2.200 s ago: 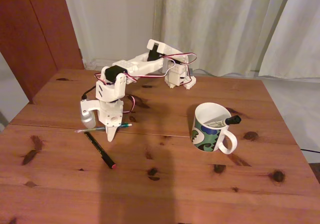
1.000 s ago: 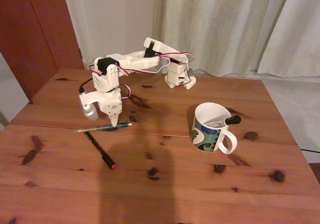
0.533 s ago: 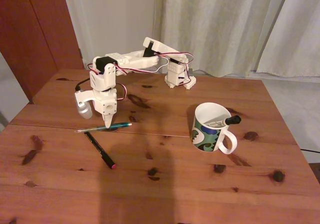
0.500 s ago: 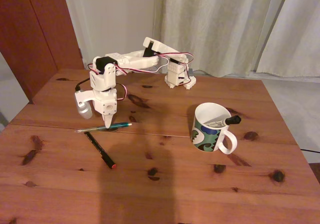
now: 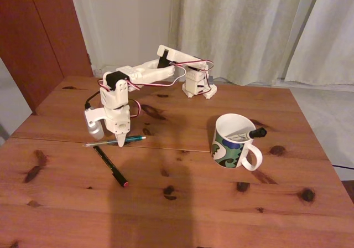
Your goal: Clean up the desk and place the pens and markers into the cup
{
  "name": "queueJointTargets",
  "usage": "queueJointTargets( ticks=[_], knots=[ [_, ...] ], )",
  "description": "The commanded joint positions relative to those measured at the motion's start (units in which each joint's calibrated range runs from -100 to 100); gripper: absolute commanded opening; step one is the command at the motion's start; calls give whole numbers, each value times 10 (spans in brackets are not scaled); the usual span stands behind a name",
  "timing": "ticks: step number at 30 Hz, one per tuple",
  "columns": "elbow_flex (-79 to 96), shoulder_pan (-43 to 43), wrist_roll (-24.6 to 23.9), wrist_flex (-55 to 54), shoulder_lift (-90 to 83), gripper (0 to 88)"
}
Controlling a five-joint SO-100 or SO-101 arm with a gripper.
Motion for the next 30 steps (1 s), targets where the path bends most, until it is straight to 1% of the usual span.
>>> queueJointTargets(
  ticks=[1,4,5,8,10,14,19,24,30],
  knots=[
    [-10,1,0,-12,-4,124],
    [-10,1,-1,-13,-4,118],
    [-10,1,-1,-13,-4,101],
    [-10,1,-1,-13,-4,0],
    [-9,1,-1,-13,-4,15],
    [-6,1,-1,-12,-8,12],
    [-10,-5,-29,-6,-13,12],
    [-1,-7,-45,-2,-48,12],
    [5,-8,-41,85,-143,11]
  ],
)
